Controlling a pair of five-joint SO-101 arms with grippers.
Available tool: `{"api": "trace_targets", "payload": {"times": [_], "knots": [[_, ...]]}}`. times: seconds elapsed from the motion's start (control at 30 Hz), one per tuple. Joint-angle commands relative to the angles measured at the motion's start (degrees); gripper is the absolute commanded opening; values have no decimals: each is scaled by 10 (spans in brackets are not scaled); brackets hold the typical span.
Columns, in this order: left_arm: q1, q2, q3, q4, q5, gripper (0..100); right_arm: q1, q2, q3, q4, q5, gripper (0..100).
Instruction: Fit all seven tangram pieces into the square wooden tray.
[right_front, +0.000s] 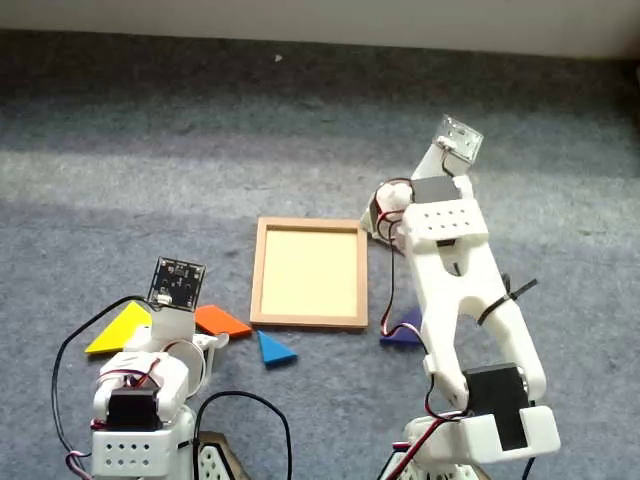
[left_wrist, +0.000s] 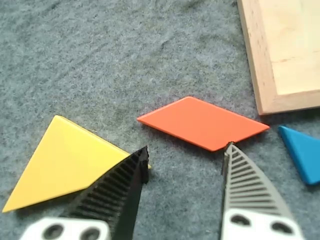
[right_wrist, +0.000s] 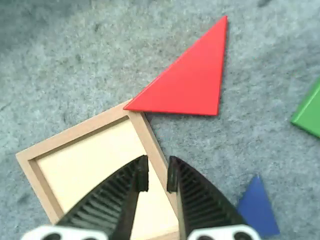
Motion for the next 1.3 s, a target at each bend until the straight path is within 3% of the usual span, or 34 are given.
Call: {"api": "trace_targets", "payload": {"times": [0.0,0.07,0.23,0.37,0.53,0.7,1.03,1.27], "knots": [[9,-4,11,3,-2,242,-7,-28,-16,1,10,58],[9,-4,11,3,-2,242,-5,-26,-18,0,11,59],[9,-4,11,3,-2,242,1,-25,-20,0,96,62],[9,-4,11,3,-2,242,9,7,-22,4,174,163],[9,-4,11,3,-2,242,9,73,-68,36,318,322],[9,-4,11,3,-2,242,19,119,-165,110,483,330],[9,-4,11,3,-2,242,131,308,-402,81,491,318],[9,-4,11,3,-2,242,150,442,-545,82,491,60]]}}
